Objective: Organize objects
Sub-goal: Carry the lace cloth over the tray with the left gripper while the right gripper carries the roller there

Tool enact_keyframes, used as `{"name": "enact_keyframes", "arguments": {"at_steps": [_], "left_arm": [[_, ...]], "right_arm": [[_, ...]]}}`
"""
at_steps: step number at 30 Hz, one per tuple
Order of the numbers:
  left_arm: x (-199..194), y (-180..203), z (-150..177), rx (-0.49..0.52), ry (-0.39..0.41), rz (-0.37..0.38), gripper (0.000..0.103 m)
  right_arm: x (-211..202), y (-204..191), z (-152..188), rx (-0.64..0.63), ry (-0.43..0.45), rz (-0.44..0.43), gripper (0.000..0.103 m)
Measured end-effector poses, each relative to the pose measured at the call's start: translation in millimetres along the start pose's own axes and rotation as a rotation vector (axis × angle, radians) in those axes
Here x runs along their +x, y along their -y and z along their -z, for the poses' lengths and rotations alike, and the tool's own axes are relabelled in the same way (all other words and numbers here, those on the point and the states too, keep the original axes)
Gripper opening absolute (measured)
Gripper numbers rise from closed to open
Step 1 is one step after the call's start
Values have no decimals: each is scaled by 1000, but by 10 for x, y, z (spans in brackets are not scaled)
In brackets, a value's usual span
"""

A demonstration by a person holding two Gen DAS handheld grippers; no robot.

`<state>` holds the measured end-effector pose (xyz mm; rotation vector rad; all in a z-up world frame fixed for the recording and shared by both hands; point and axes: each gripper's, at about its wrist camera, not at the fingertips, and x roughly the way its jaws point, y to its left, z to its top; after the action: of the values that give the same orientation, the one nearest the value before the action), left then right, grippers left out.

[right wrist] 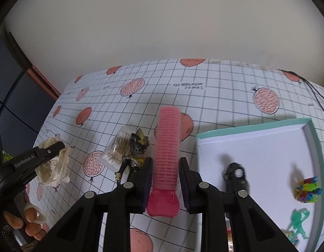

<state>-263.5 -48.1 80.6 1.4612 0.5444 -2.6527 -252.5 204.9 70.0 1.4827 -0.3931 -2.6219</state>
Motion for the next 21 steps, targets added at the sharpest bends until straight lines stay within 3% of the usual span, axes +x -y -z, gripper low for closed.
{"name": "enact_keyframes", "arguments": {"at_steps": [7,21], "left_arm": [[-138,334,74,53,26,39,22],[-28,1394,633,218,-64,157,22]], "right_arm": [[-251,359,-21,49,30,26,26],[-605,1137,13,140,51,115,26]]}}
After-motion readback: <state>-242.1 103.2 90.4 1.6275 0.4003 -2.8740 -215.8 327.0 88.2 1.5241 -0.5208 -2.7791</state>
